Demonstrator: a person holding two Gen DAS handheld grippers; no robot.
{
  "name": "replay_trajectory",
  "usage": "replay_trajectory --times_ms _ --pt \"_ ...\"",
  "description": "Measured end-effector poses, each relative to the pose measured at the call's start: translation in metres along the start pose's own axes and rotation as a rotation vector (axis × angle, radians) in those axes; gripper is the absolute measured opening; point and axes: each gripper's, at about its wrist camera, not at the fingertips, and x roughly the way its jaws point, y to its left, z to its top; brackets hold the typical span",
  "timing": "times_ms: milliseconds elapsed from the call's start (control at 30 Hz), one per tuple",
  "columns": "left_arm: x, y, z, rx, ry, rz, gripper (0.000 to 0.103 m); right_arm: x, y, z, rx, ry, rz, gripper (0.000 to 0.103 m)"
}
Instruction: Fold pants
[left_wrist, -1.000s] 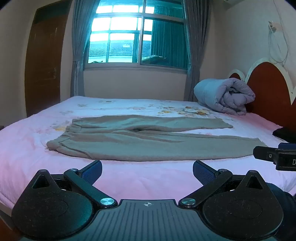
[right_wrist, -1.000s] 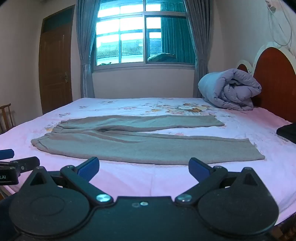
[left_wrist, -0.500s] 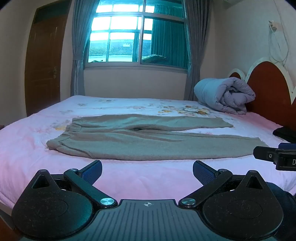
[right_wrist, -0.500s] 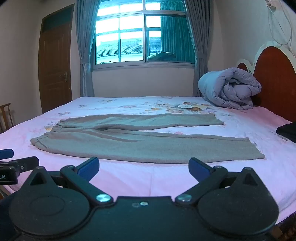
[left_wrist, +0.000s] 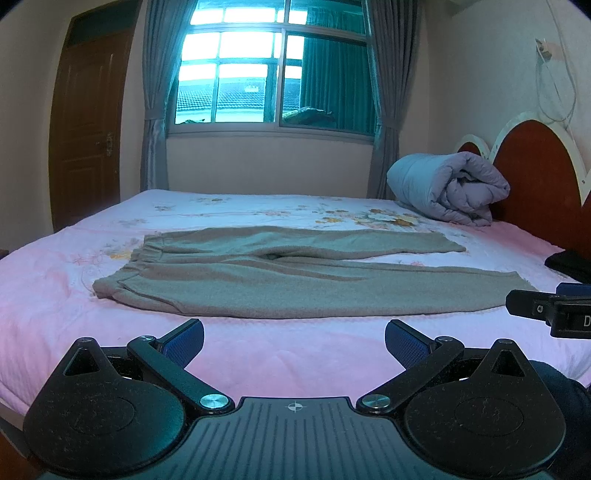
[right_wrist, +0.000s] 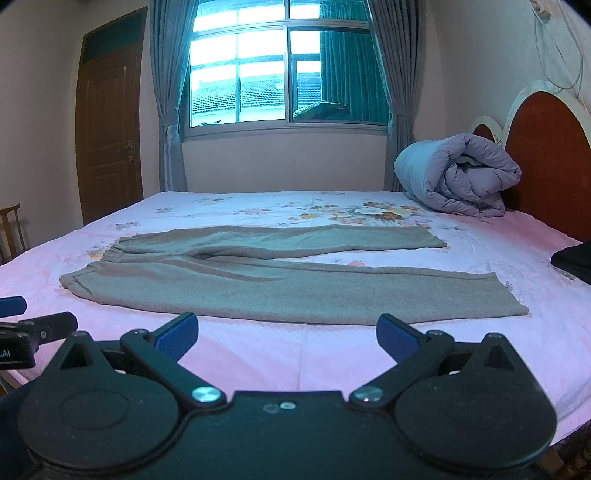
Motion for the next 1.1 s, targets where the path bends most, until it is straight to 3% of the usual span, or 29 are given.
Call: replay_trajectory --times_ms 1100 --pt "0.0003 0.0004 -0.0005 0.005 -0.001 -0.002 0.103 0.0030 -0.0002 -0.0009 -0.002 0.004 -0.002 0.097"
